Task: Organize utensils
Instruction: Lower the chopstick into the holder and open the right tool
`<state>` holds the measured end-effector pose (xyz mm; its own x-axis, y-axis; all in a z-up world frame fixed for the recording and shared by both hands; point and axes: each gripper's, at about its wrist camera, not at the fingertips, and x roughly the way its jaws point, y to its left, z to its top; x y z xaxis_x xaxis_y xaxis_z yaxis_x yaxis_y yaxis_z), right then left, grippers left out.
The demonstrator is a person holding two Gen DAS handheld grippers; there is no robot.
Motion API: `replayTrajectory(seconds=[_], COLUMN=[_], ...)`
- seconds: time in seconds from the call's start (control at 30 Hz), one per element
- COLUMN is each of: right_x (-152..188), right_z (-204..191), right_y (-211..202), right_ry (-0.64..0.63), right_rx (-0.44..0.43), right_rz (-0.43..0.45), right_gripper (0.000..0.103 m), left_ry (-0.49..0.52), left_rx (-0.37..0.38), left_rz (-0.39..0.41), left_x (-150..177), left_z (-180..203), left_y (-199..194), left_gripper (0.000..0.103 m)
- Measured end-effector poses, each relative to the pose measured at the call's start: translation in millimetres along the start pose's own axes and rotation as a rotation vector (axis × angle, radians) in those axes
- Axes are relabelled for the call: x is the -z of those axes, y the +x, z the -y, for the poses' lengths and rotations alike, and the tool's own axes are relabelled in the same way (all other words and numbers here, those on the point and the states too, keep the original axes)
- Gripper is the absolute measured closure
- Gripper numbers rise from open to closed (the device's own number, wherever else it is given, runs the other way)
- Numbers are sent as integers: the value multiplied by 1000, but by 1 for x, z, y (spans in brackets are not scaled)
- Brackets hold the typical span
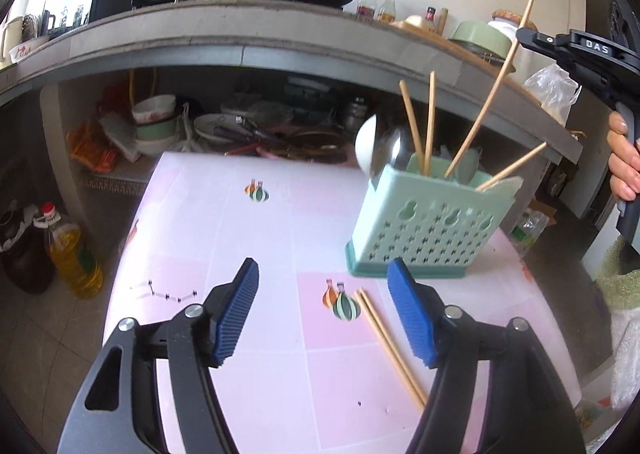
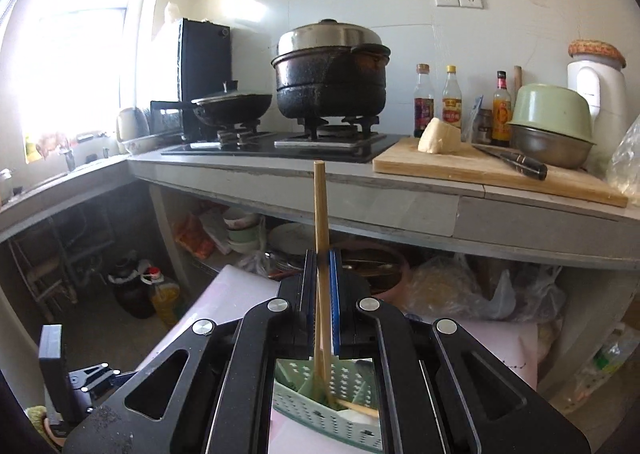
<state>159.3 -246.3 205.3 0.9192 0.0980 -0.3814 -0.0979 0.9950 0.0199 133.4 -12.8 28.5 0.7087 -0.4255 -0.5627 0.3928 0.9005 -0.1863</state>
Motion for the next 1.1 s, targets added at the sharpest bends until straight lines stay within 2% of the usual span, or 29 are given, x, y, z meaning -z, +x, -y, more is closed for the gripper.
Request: replayTrajectory(seconds=[0.2, 0.4, 0.53, 0.67, 0.73, 0.9, 1.1], right_x=[37, 67, 72, 66, 62, 49, 27], right_z=[-8, -13, -17, -13, -7, 8, 19], right_y=[28, 41, 40, 36, 32, 12, -34], right_ry=[-91, -122, -150, -122, -86, -2, 64], right_rx=[85, 97, 110, 100, 85, 61, 53], right_rz=[-56, -132, -144, -149, -139, -92, 27], right_gripper=[99, 99, 98, 98, 97, 86, 80], left_ry=[9, 46, 62, 67, 73, 85, 101], left_rx=[-18, -42, -62, -77, -85, -100, -136], left_rz=[-43, -79, -104, -130, -137, -158, -194], left_x=[9, 15, 18, 21, 22, 24, 25], left_z=[4, 11, 14, 16, 17, 20, 25], left_y=[11, 20, 24, 29, 30, 34, 38], left_gripper=[28, 21, 19, 18, 17, 16, 16])
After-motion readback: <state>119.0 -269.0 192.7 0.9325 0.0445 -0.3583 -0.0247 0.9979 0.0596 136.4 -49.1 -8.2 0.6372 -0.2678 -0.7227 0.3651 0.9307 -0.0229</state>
